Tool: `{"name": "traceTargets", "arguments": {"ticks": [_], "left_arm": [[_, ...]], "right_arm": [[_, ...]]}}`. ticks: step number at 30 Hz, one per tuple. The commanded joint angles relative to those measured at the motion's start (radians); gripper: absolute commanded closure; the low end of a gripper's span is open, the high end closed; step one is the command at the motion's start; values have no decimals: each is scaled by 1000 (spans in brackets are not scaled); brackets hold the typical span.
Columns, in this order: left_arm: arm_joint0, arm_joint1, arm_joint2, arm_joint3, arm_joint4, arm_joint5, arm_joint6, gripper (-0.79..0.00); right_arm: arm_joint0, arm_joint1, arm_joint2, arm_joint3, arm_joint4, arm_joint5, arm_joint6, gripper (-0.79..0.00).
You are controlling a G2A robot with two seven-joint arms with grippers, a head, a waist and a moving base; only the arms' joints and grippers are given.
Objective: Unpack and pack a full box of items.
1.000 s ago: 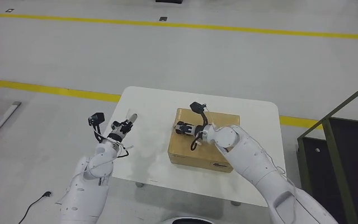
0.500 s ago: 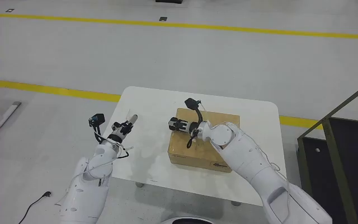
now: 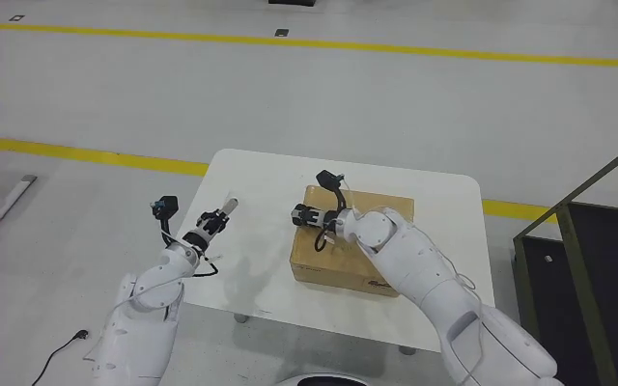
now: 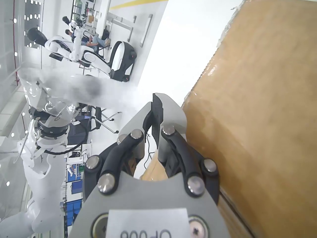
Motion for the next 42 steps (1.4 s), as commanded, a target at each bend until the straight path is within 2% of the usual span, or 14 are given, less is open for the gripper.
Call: {"name": "traceTargets", "arguments": {"ticks": [1, 15, 23, 29, 36, 42], "left_arm": [[0, 0, 0, 0, 0, 0, 1, -785], [2, 0, 1, -1, 6, 0, 3, -785], [50, 21, 20, -99, 260, -12, -50, -785], [81, 36, -15, -151, 340, -2, -102, -785], [107, 52, -54, -199, 479, 29, -114, -785], [124, 61, -55, -232, 621, 64, -117, -785]], "right_arm": [[6, -7, -2, 13, -3, -1, 1, 0], [32, -48, -6, 90, -30, -1, -3, 0], [38, -62, 3, 119, -39, -12, -8, 0], [40, -69, 11, 137, -48, -18, -11, 0], [41, -73, 22, 155, -57, -25, -12, 0], [40, -75, 32, 162, -64, -26, -12, 0]]}}
